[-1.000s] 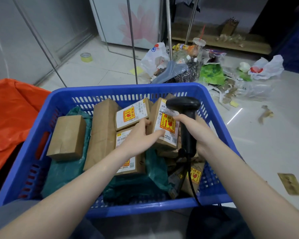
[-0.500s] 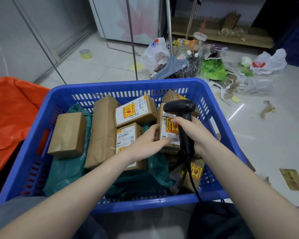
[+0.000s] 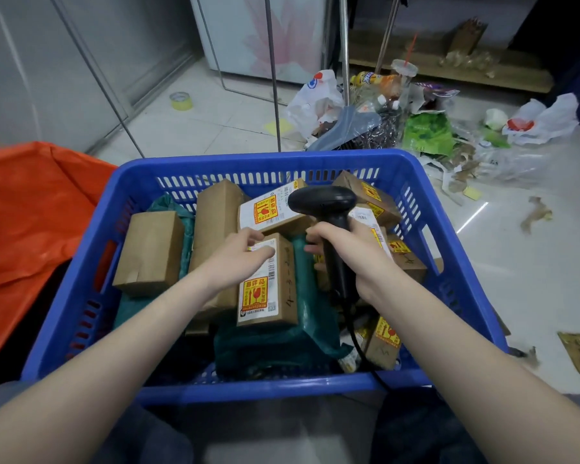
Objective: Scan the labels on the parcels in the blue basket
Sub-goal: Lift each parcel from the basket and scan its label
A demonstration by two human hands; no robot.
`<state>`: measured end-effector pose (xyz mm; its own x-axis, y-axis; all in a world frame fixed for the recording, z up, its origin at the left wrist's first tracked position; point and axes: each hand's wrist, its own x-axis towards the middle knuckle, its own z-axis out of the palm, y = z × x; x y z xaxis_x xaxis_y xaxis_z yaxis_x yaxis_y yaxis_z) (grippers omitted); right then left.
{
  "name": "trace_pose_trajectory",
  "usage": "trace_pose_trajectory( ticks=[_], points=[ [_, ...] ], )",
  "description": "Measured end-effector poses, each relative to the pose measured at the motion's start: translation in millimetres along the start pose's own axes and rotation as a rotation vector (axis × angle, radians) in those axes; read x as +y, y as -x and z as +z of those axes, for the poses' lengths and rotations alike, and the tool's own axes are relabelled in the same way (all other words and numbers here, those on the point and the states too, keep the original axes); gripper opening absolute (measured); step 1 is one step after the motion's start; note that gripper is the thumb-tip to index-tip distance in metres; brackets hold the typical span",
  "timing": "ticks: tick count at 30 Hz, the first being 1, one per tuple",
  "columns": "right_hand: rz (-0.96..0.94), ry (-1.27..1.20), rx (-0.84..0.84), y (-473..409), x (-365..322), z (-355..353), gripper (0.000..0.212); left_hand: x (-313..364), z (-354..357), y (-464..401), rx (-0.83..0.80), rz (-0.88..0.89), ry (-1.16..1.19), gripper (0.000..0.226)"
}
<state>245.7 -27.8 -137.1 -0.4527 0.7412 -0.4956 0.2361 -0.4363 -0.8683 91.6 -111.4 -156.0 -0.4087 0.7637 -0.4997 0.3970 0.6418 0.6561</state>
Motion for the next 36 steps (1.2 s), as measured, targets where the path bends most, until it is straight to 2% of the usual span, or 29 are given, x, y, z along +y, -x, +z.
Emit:
trace_pose_trajectory(
  ticks=[5,10,13,15,20,24,29,33,36],
  points=[
    [0.045,0.030,-0.057,-3.4,9.8,13.3,0.012,-21.1,-3.9,5.1,-0.096,-0.145,0.052,0.043],
    [0.128,0.105,-0.111,-7.5,13.5,24.9,0.006,-33.1,1.1,4.5,-0.092,-0.213,0.120,0.045],
    [0.186,0.174,-0.138,-9.4,14.7,30.8,0.029,-35.9,7.2,3.4,-0.082,-0.232,0.171,0.045],
    [0.206,0.201,-0.156,-9.5,15.0,32.1,0.036,-35.2,9.2,3.4,-0.075,-0.249,0.221,0.044],
    [0.215,0.226,-0.160,-9.7,16.1,29.7,0.036,-31.9,8.5,-2.4,-0.059,-0.266,0.392,0.057],
    [0.212,0.238,-0.153,-8.0,15.3,24.5,0.037,-31.0,13.7,-0.9,-0.084,-0.245,0.418,0.057],
    [0.196,0.166,-0.100,-7.5,11.0,15.4,0.033,-26.9,11.3,0.0,-0.062,-0.221,0.585,0.030],
    [0.164,0.191,-0.056,-6.9,9.1,11.8,0.021,-21.8,12.4,4.5,-0.064,-0.190,0.549,0.030],
    [0.137,0.158,-0.042,-6.3,3.8,11.1,0.012,-16.4,12.7,9.5,-0.017,-0.142,0.548,0.017]
  ],
)
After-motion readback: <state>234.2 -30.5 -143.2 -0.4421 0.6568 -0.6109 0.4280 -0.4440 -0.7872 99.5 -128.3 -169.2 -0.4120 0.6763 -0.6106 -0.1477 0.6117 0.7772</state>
